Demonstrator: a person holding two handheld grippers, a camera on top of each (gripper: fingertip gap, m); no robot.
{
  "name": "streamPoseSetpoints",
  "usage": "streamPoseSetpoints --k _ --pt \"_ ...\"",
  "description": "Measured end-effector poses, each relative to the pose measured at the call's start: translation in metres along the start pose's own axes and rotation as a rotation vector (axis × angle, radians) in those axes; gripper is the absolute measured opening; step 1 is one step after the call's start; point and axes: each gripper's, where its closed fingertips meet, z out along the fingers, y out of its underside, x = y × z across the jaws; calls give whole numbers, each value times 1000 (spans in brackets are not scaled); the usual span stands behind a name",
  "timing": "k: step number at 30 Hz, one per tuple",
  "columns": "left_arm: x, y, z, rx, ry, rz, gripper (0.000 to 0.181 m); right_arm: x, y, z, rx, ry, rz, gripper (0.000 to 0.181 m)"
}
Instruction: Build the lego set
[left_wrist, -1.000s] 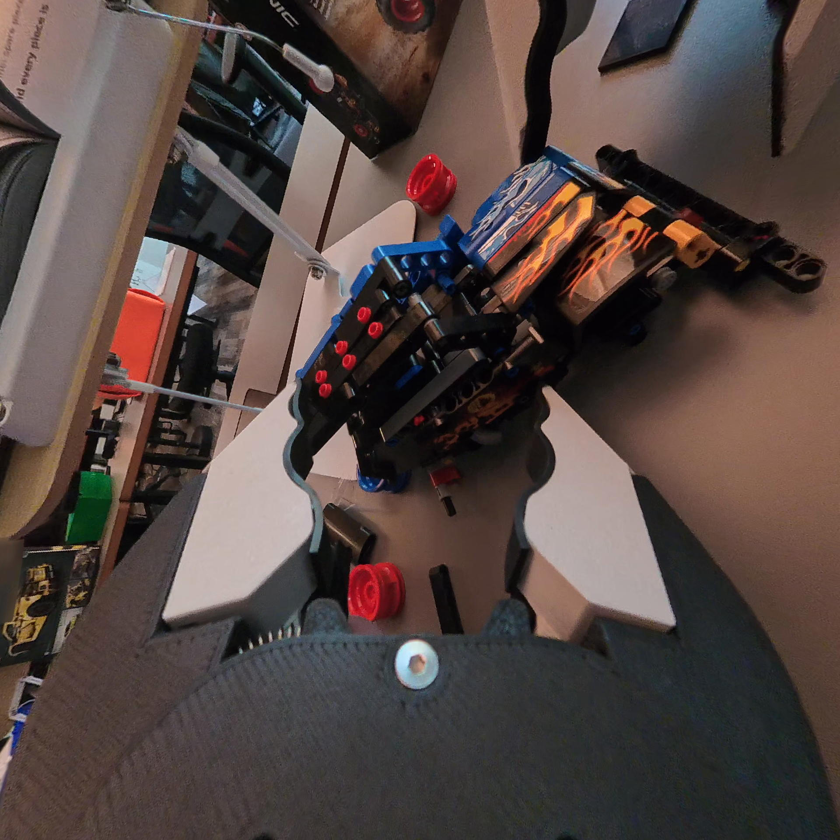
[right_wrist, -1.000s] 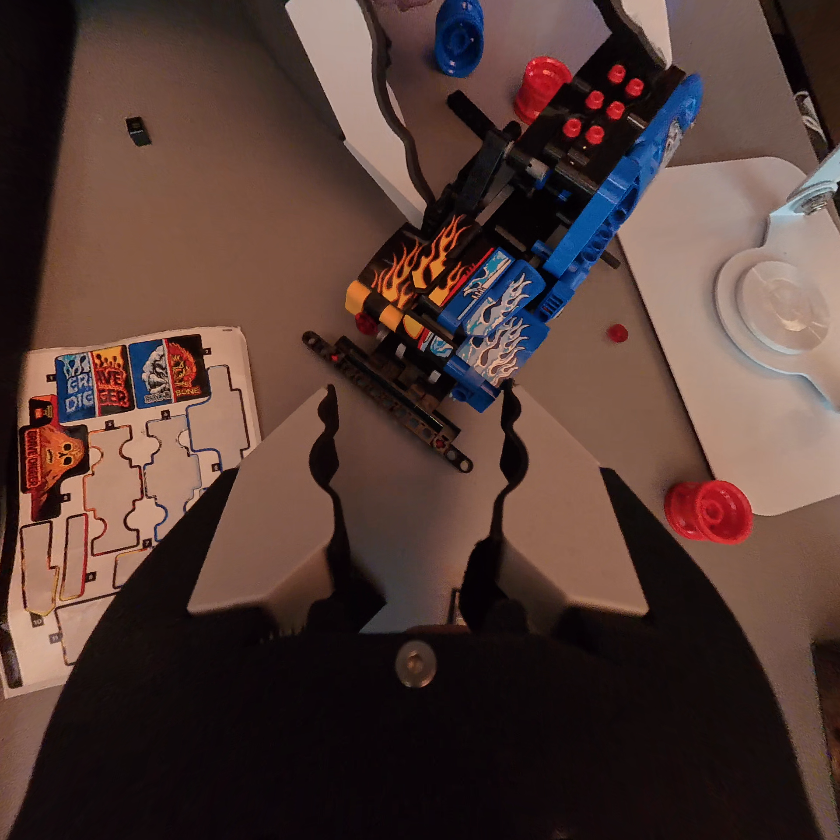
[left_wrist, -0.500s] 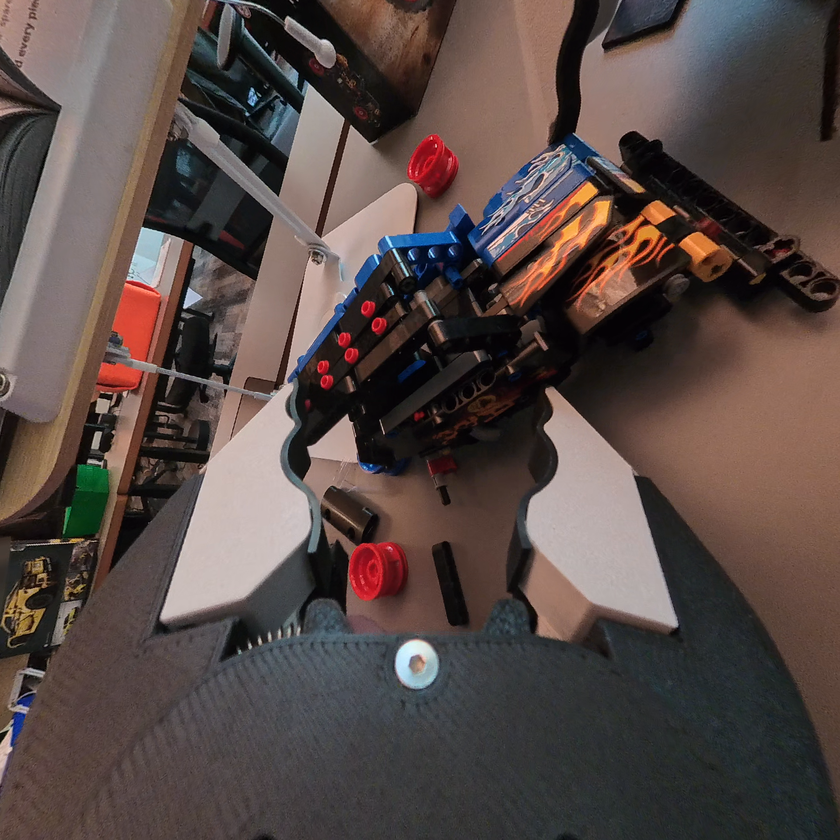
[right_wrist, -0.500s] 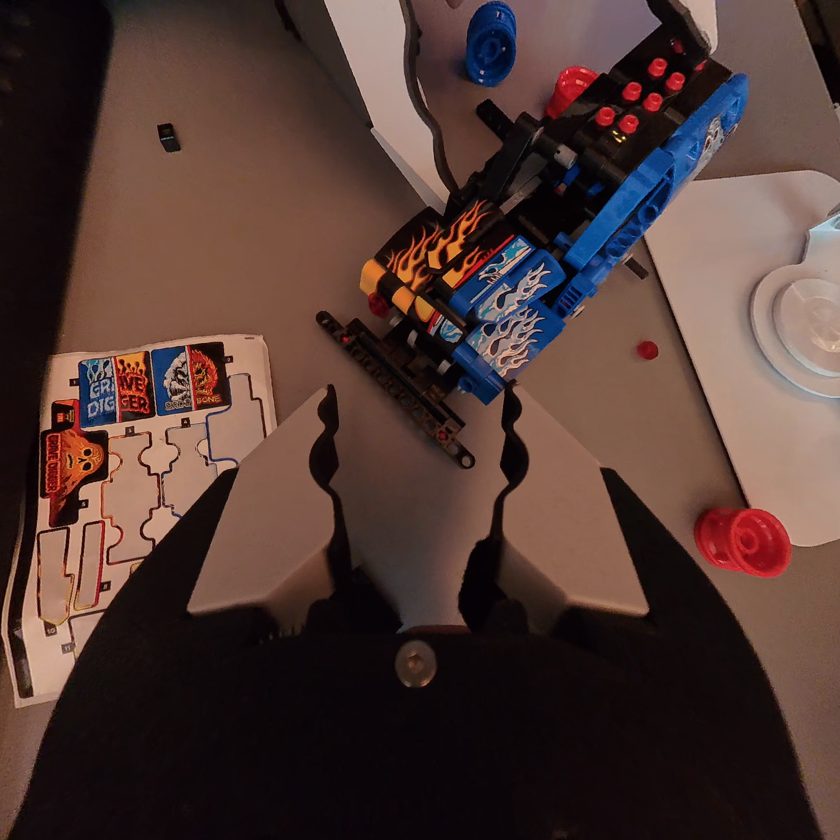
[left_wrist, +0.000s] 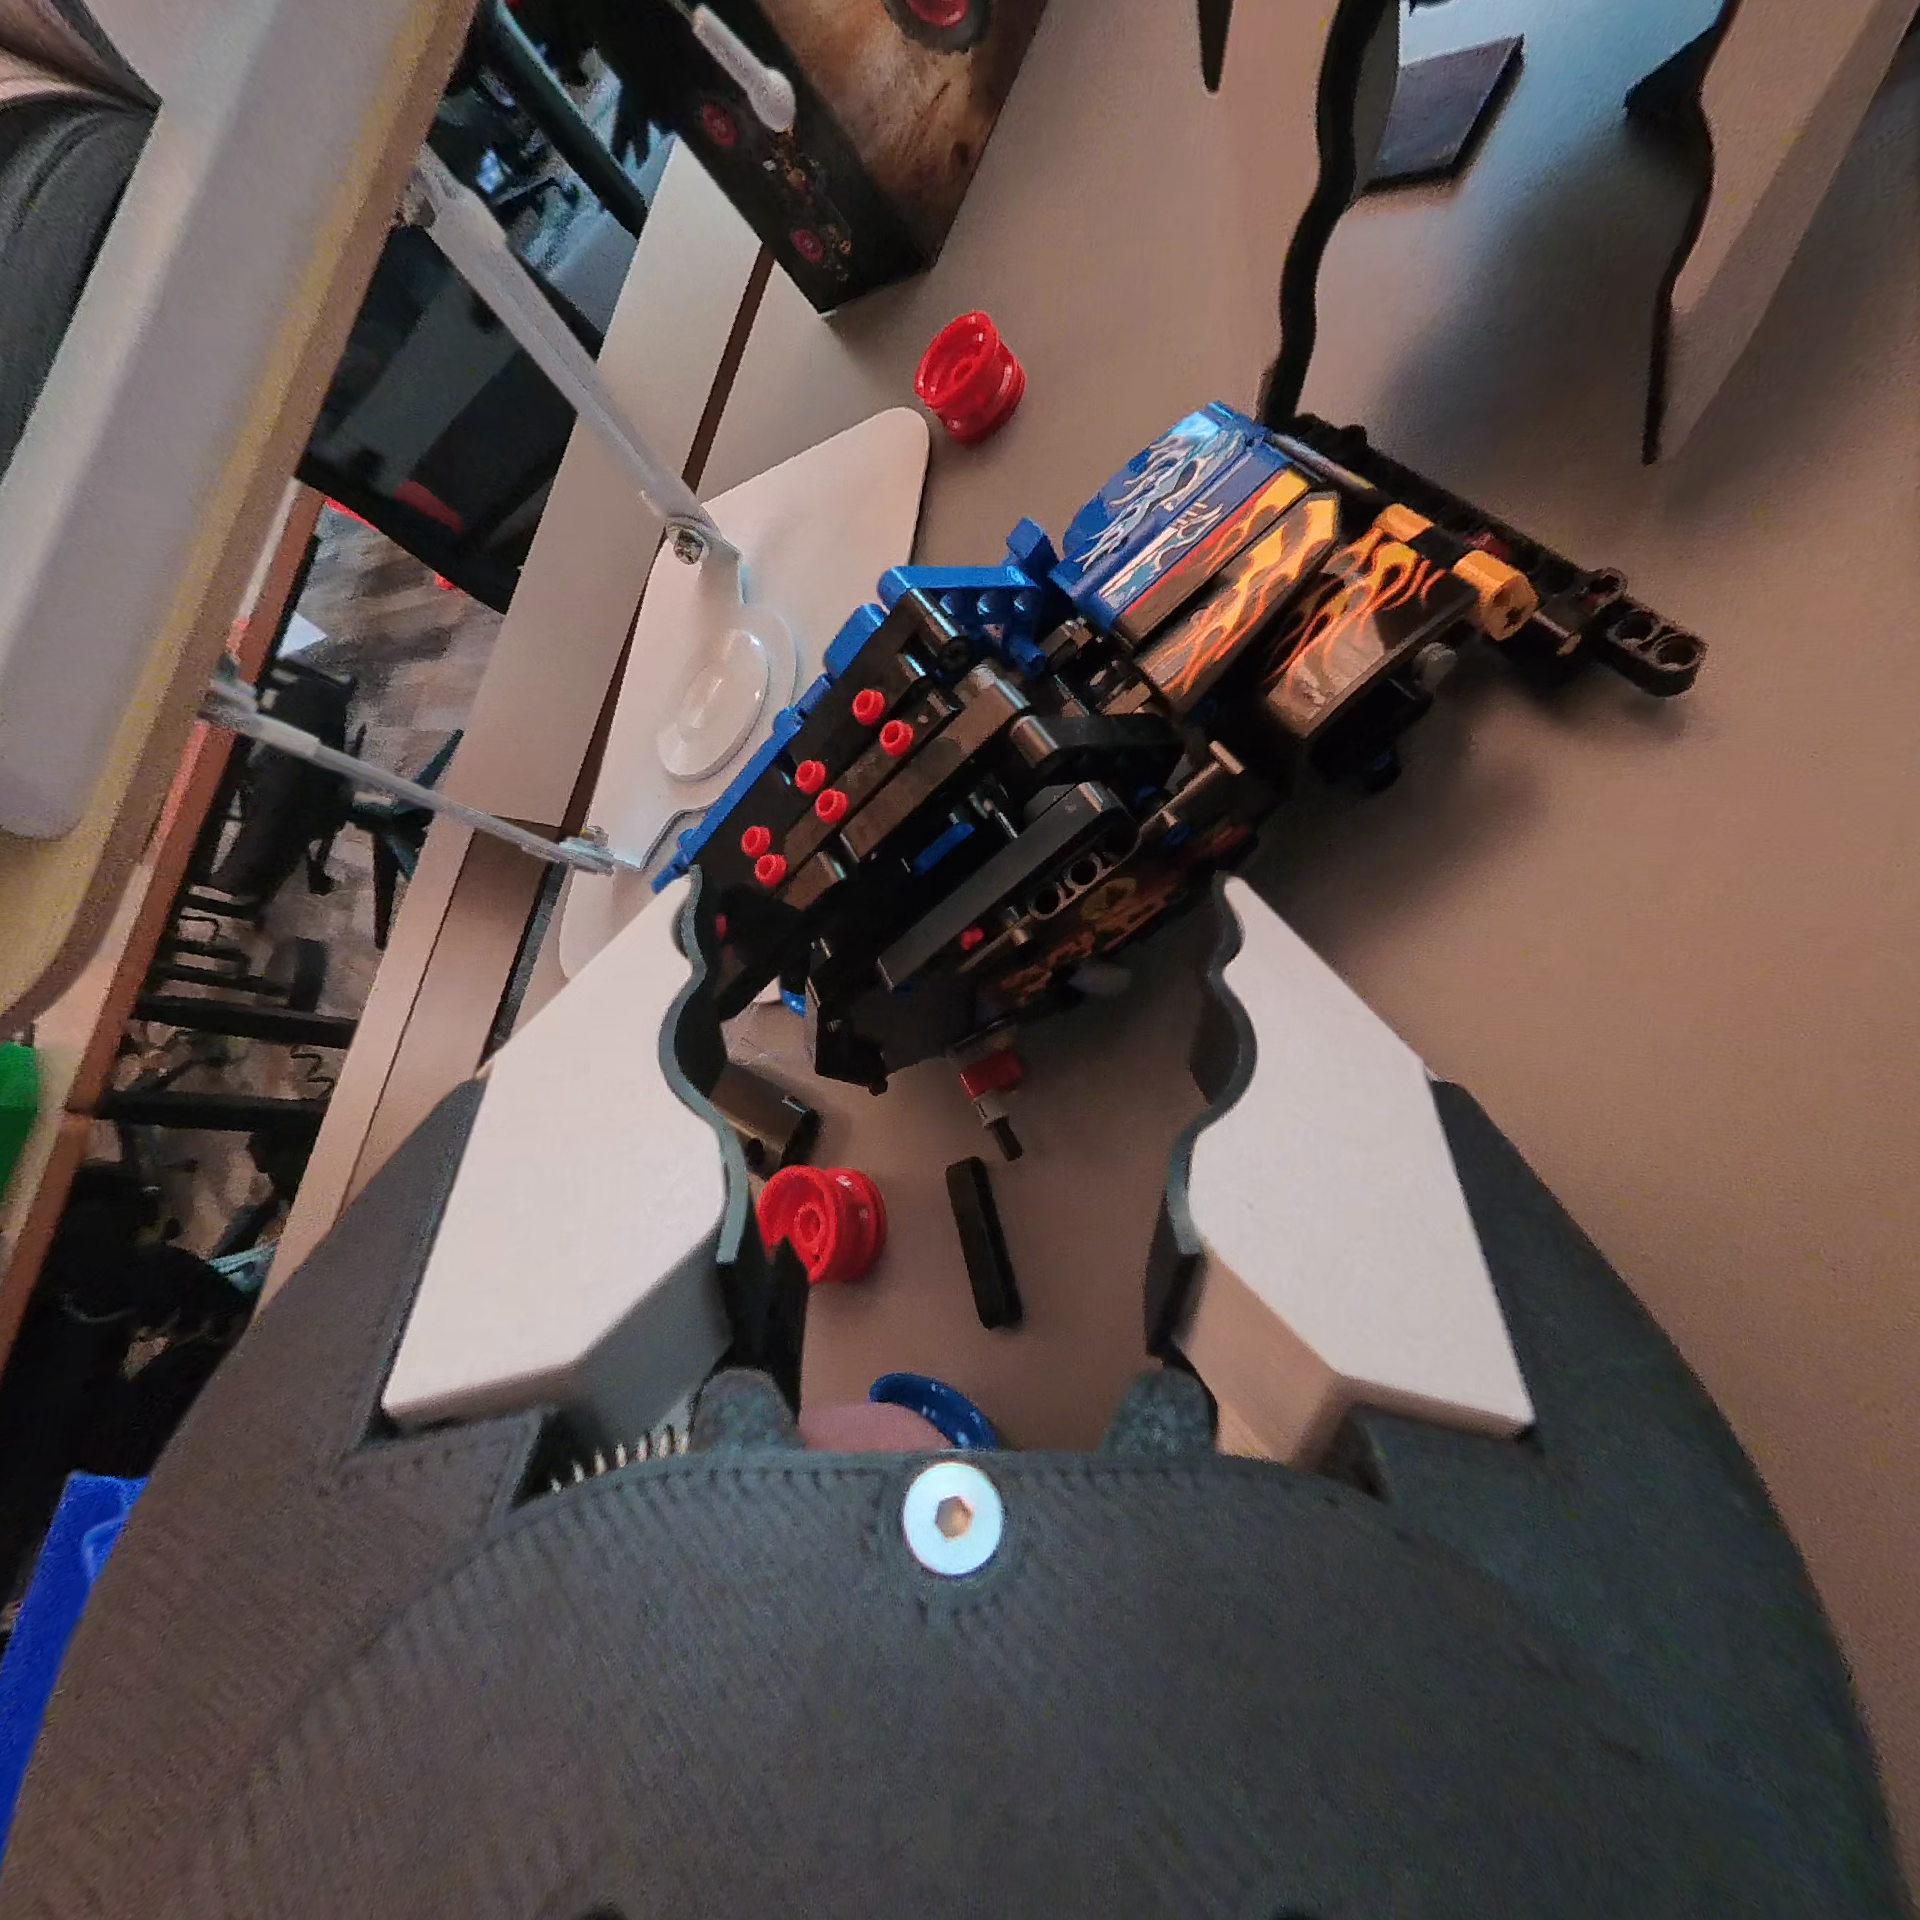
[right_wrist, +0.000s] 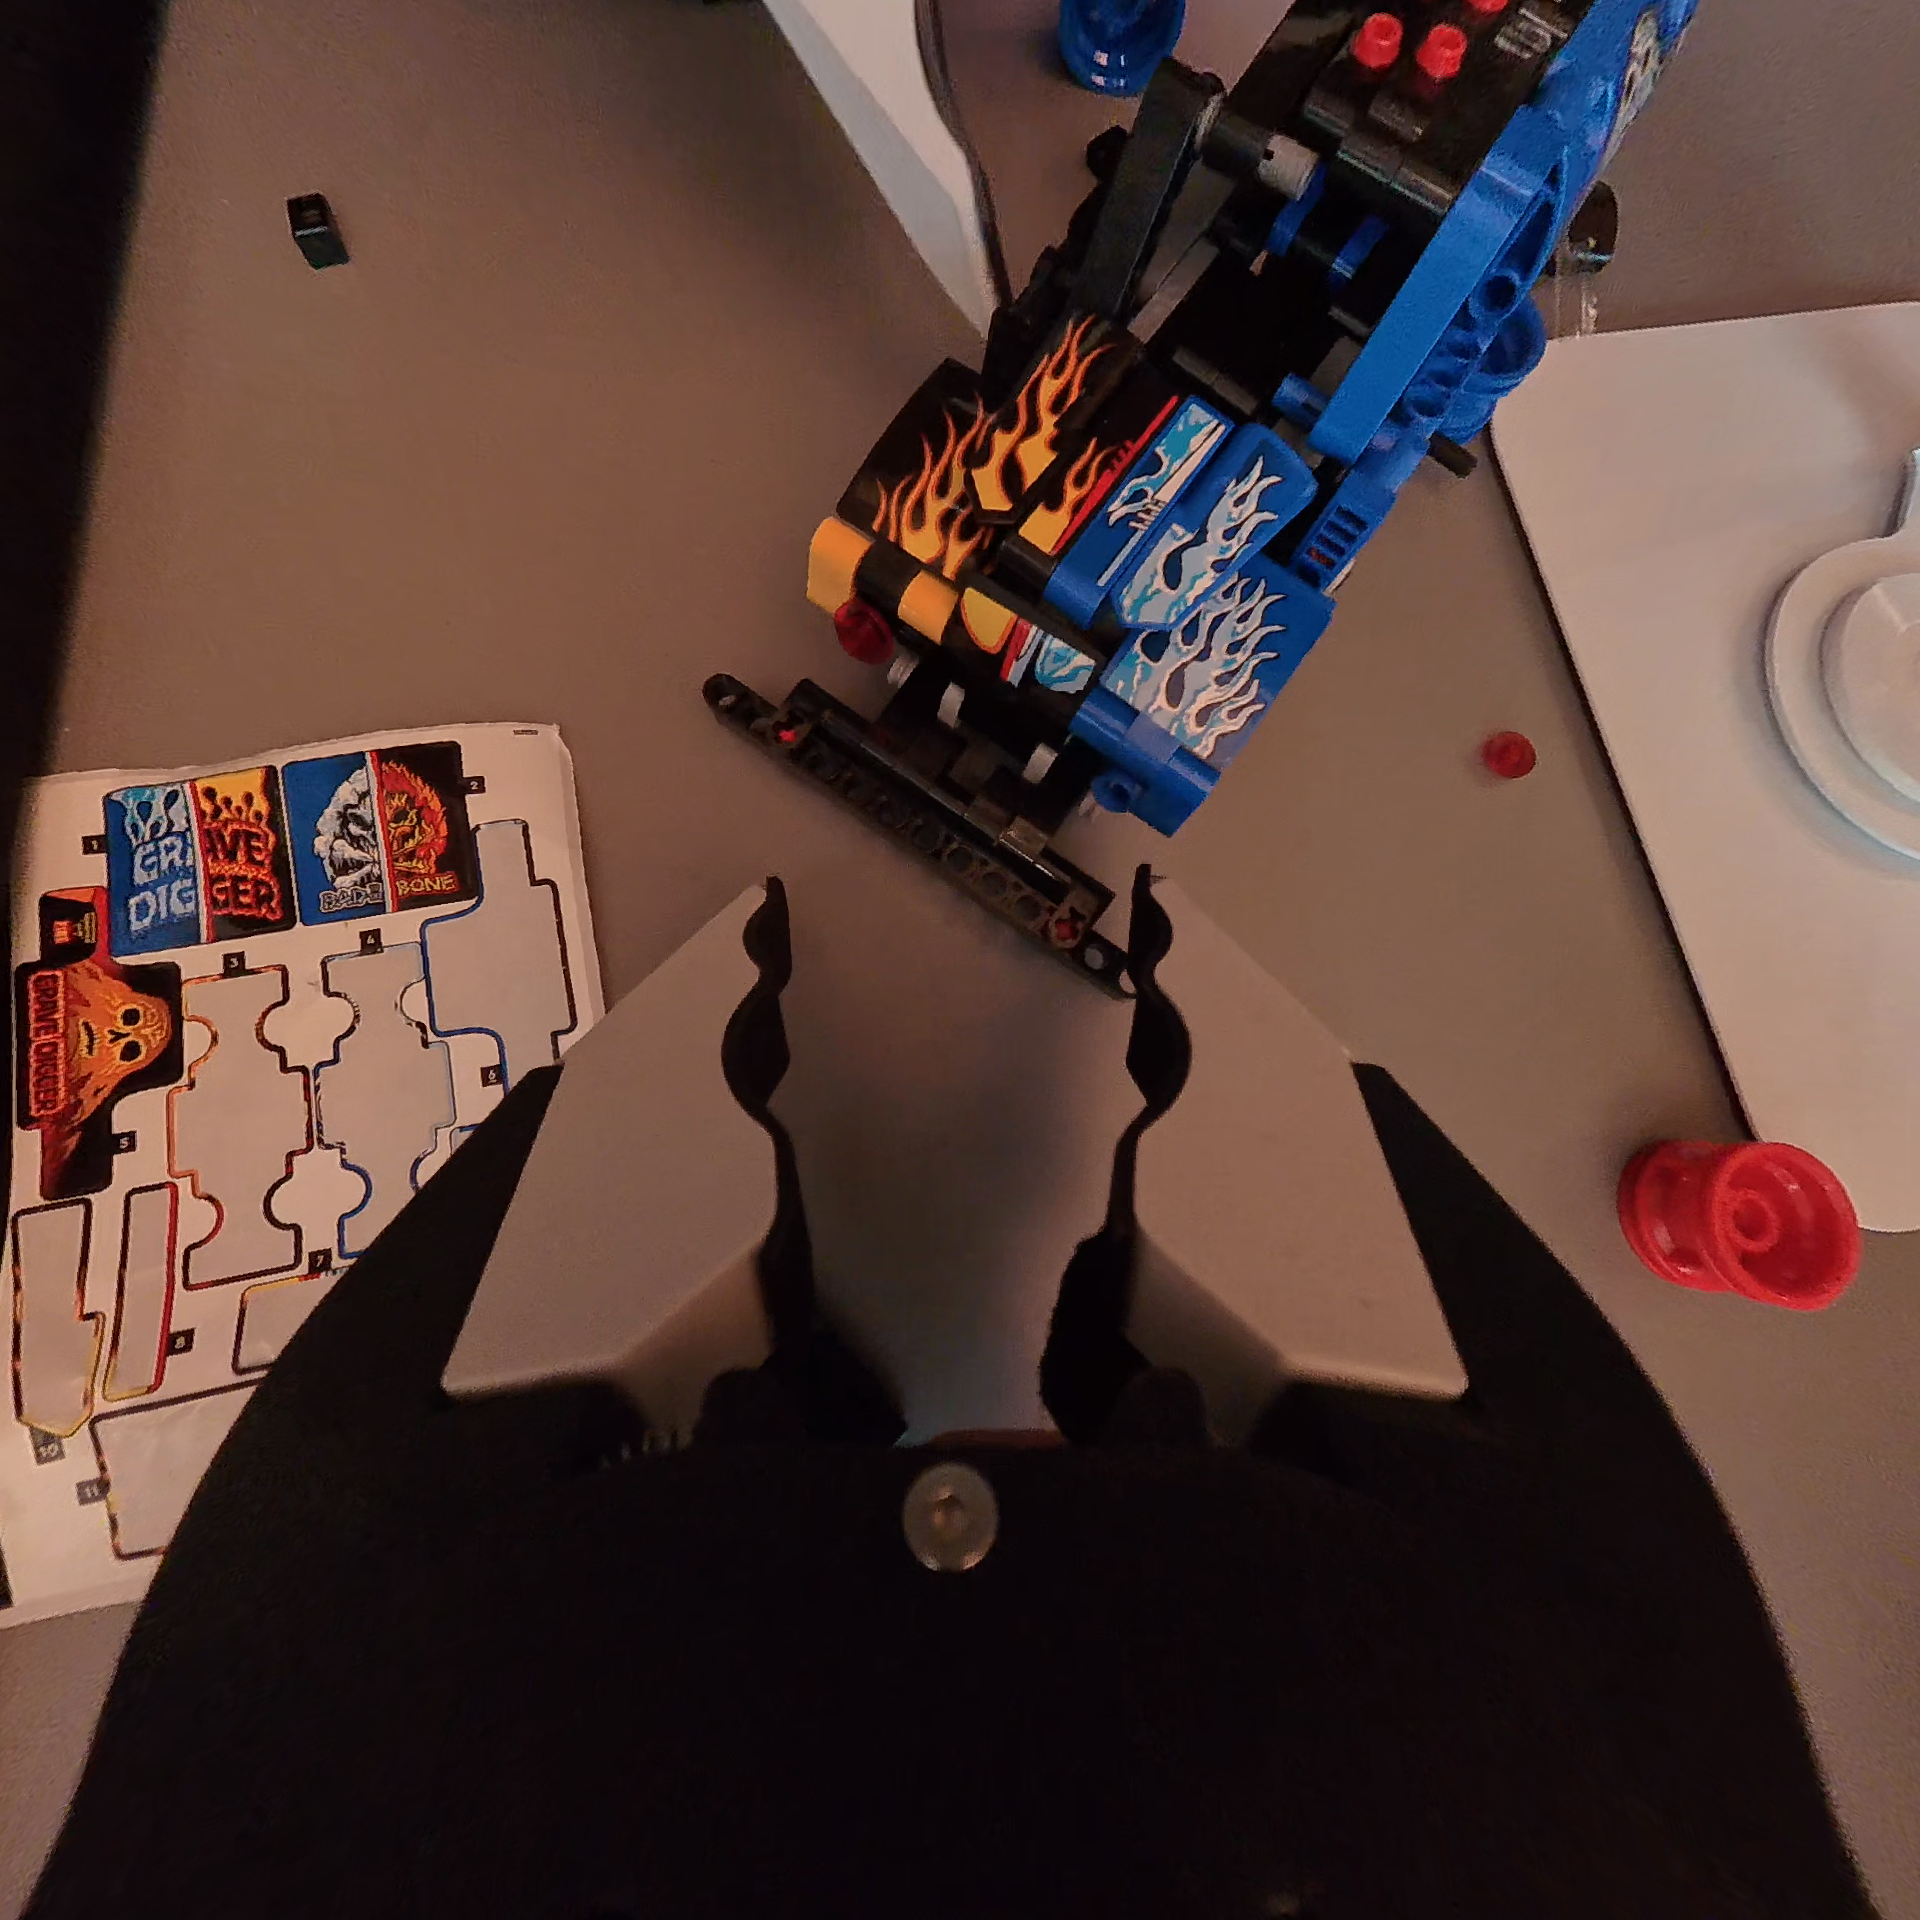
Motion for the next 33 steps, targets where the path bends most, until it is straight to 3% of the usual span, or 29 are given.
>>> streamPoseSetpoints --k 18,25,29,33 --pt "6 0 -11 25 56 -33 90 -19 0 7 -20 -59 -69 56" --pt "12 -11 -17 116 161 -218 105 -21 3 9 -31 -70 -69 53" --pt "-6 -14 -30 190 166 -398 102 -22 3 9 -30 -81 -62 54" --pt "-9 0 -22 98 146 -453 101 -29 0 11 -31 -97 -68 53"
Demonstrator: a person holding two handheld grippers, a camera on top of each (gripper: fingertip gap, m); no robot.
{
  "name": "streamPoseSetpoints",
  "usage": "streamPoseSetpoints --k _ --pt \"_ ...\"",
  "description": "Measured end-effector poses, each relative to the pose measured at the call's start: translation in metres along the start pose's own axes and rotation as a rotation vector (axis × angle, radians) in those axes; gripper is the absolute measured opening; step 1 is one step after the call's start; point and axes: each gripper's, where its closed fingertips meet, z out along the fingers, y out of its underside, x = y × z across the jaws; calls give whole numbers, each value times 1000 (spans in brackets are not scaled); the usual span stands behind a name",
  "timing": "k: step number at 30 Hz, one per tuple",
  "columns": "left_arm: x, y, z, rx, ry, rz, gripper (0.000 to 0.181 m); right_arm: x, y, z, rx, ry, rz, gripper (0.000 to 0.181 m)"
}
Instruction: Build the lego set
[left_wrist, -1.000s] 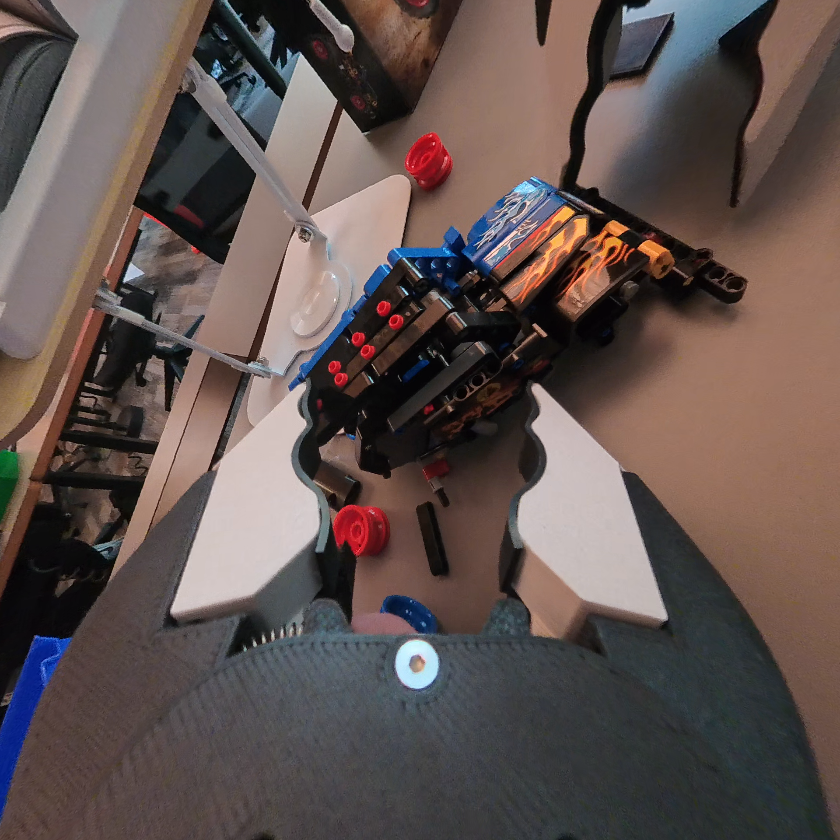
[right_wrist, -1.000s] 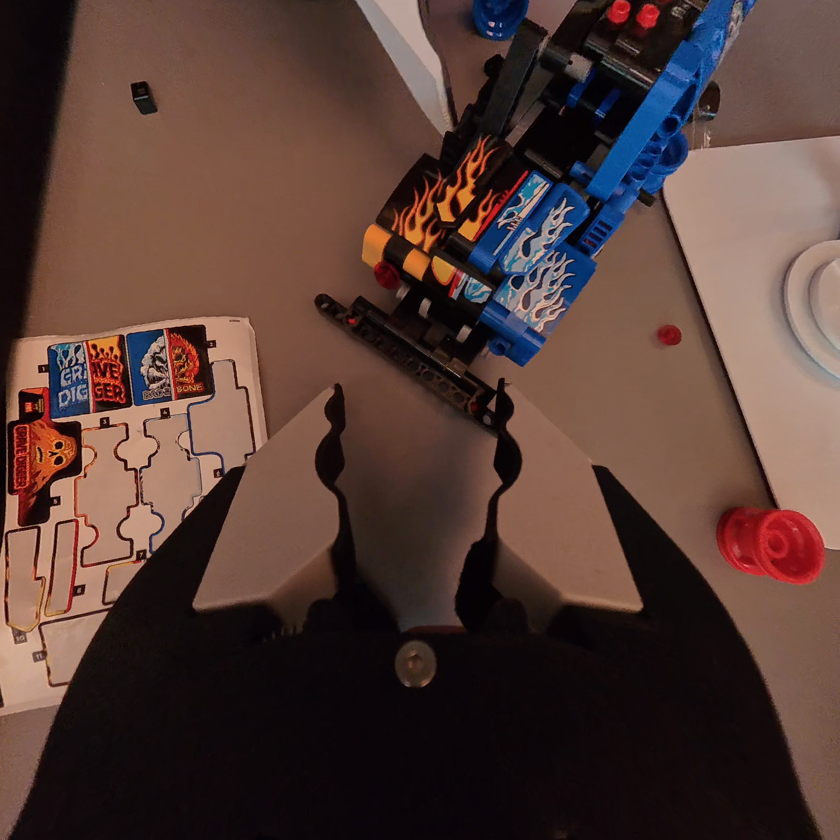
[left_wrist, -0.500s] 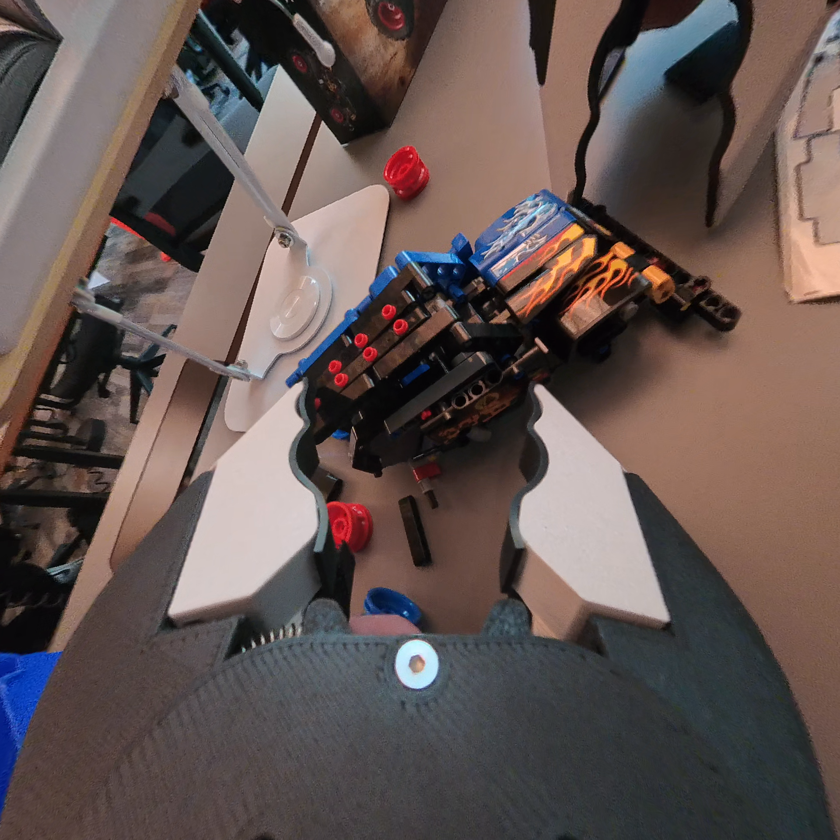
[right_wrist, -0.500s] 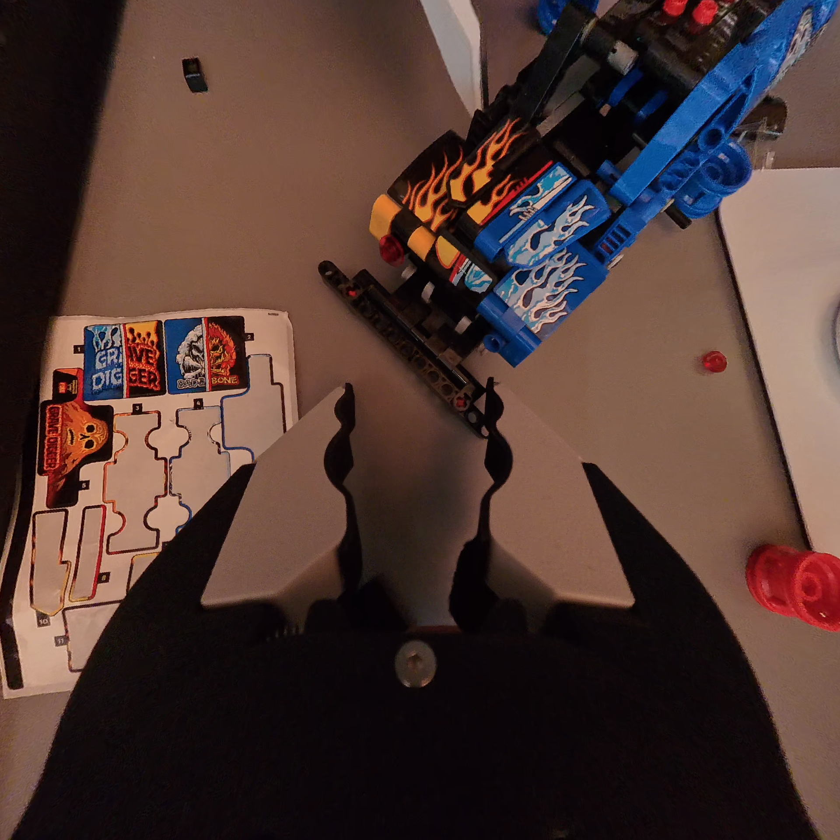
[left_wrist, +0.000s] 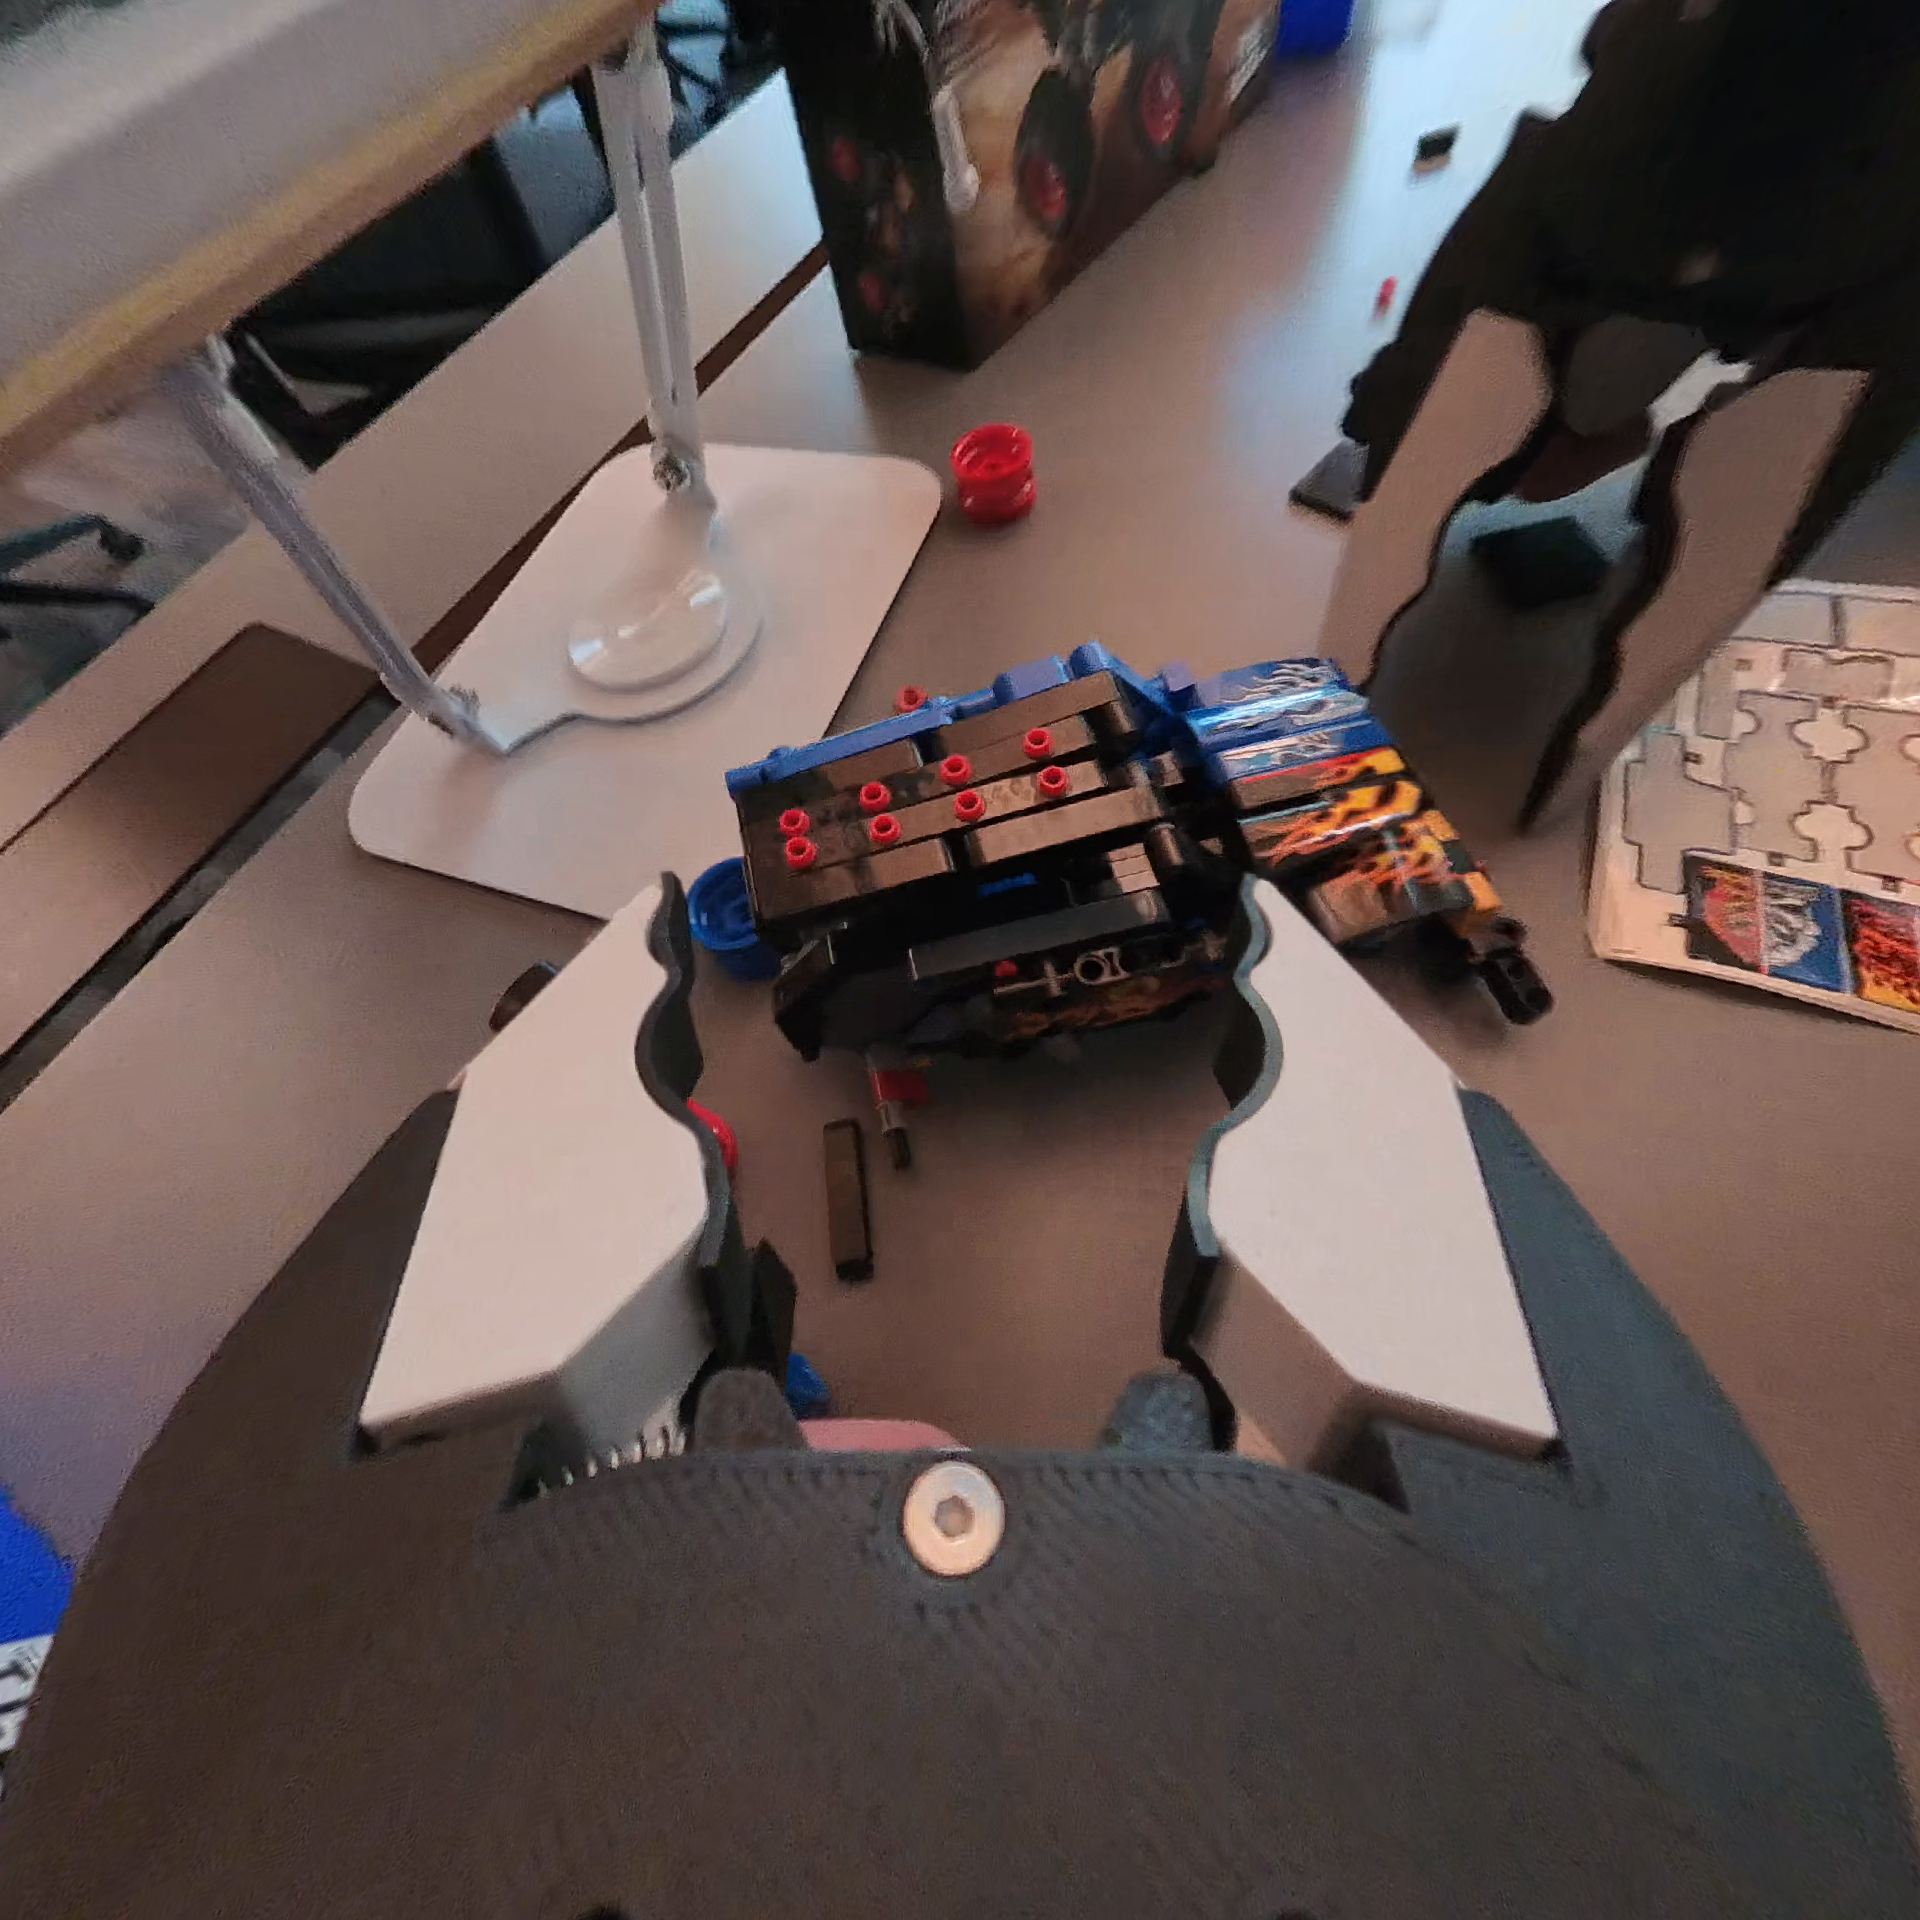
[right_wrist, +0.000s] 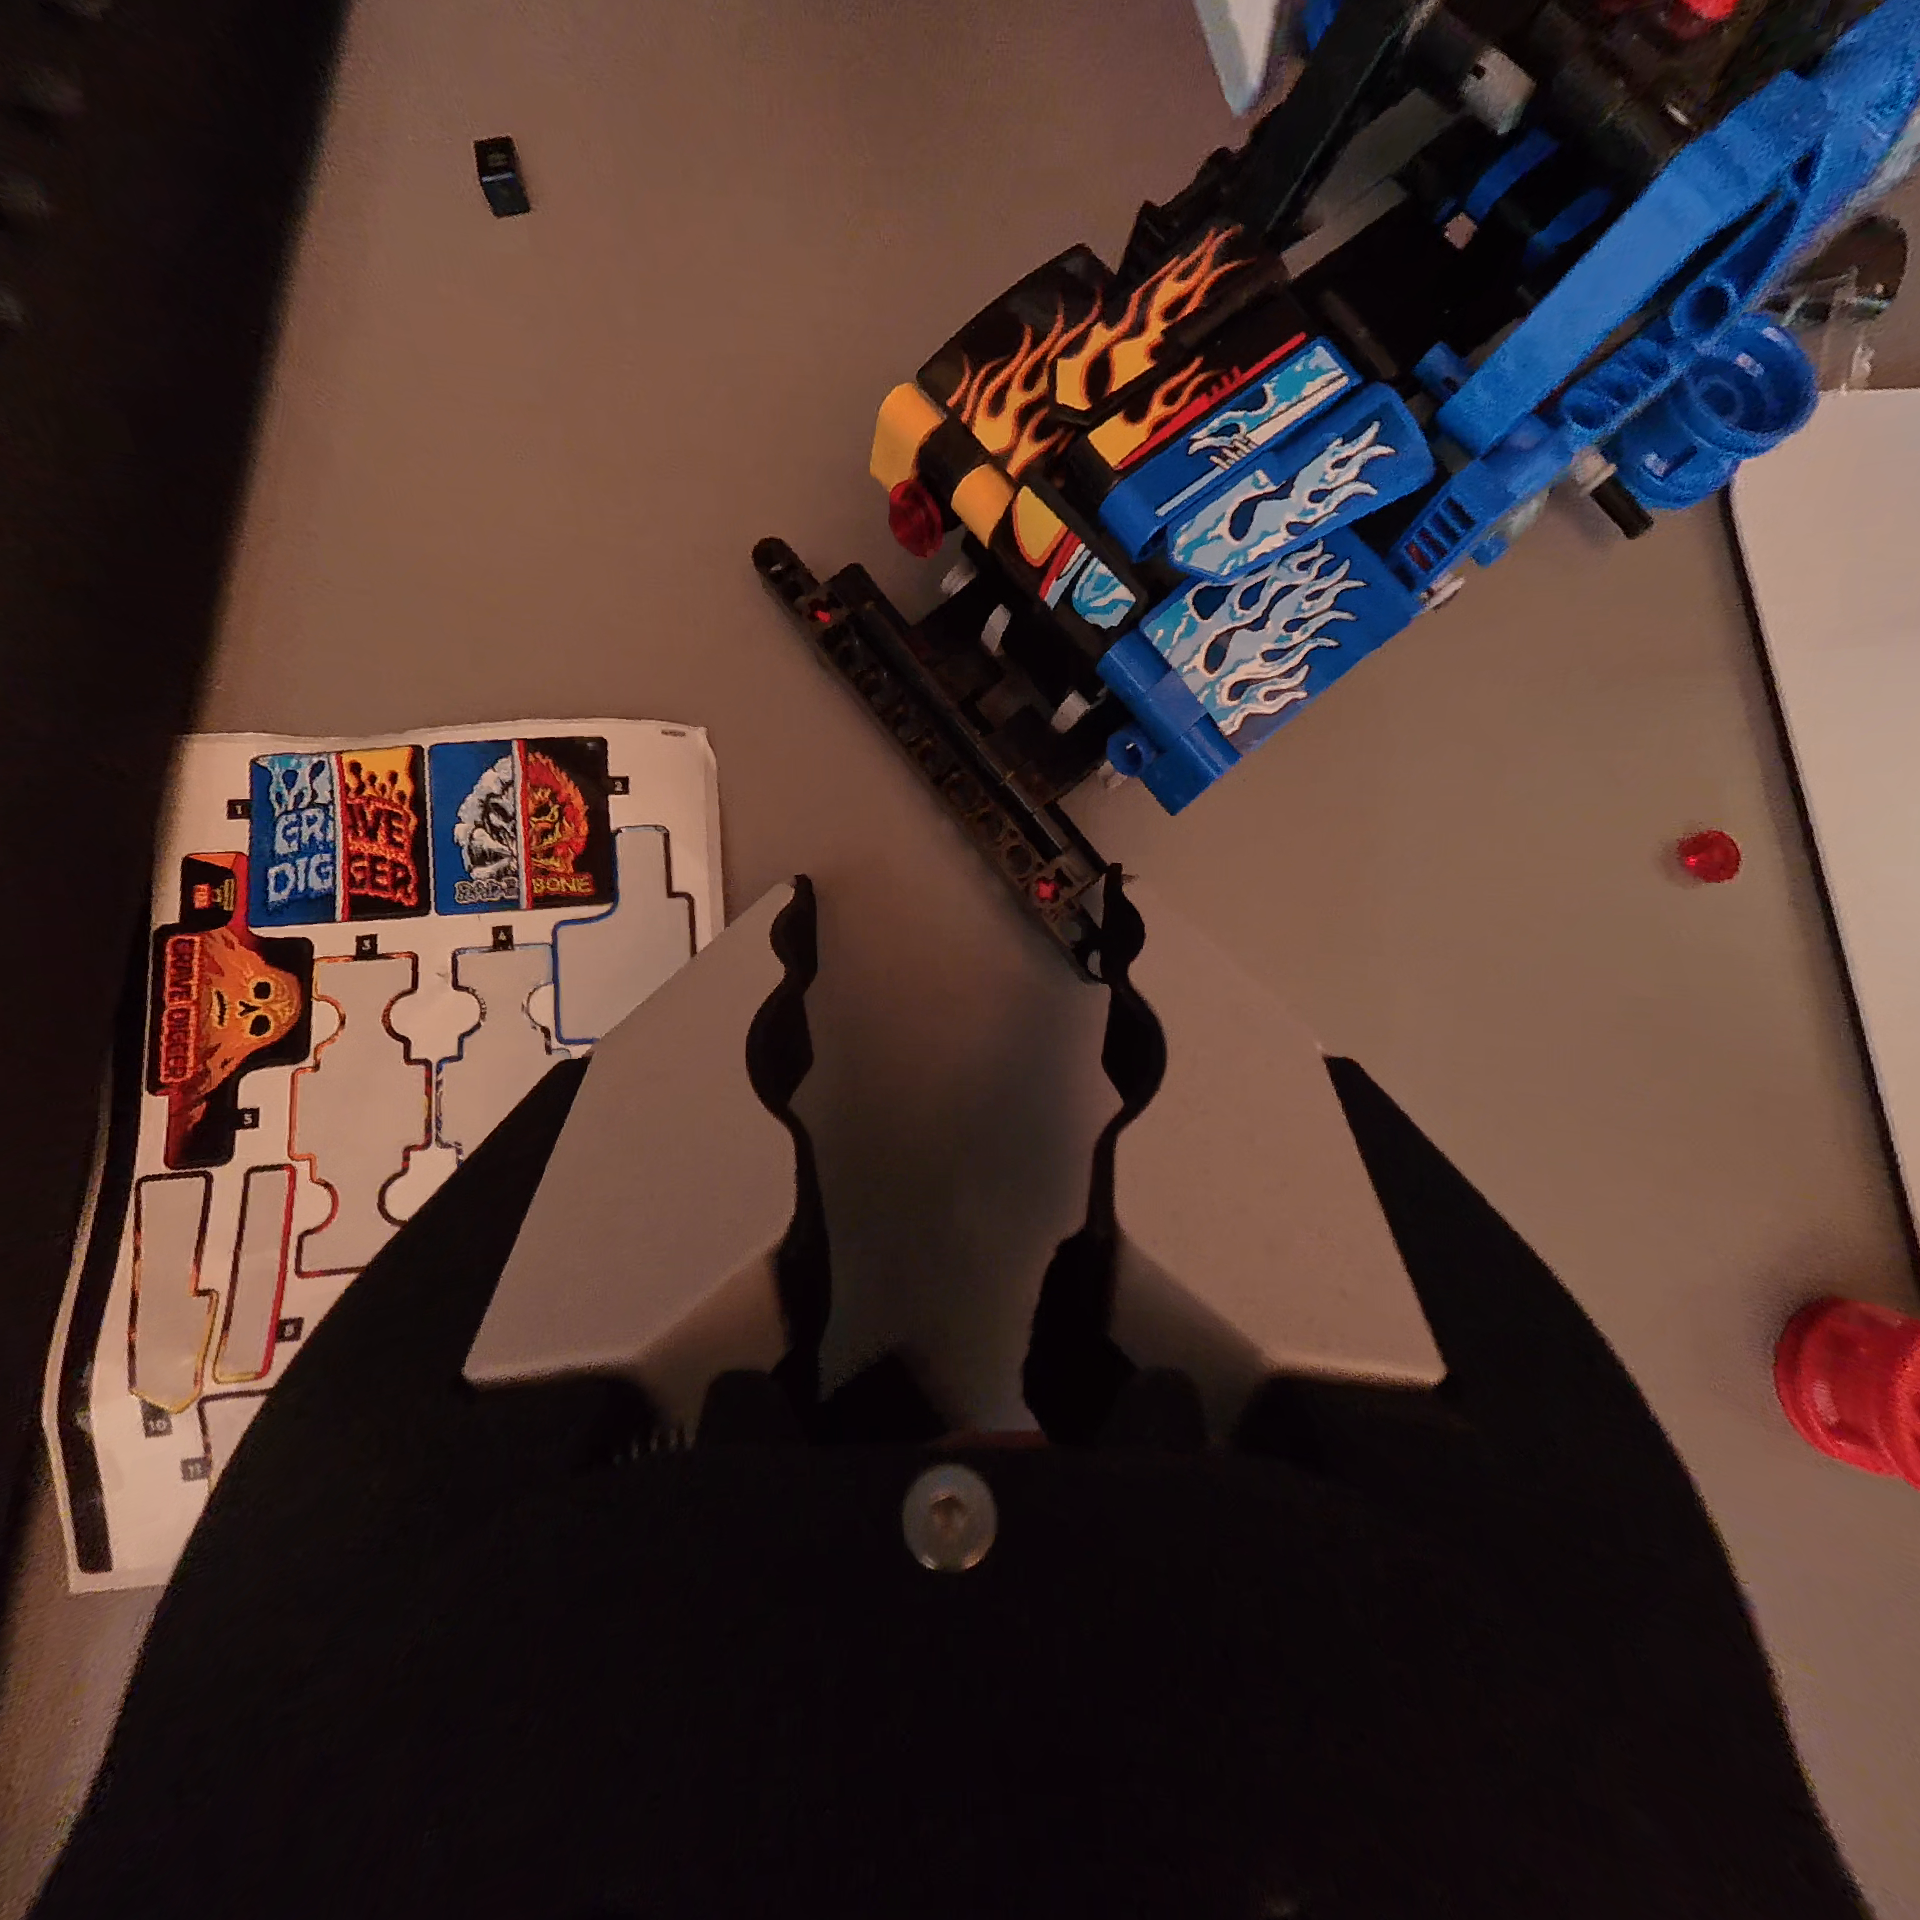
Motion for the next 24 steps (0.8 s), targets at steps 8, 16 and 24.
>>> streamPoseSetpoints --k 8,16,24 --pt "6 -8 16 36 18 11 91 -39 -28 18 32 -97 -77 56" --pt "17 -13 17 111 87 29 87 1 -54 -31 279 -77 118 35" --pt "21 -16 21 158 107 38 87 21 -73 -10 273 69 15 36"
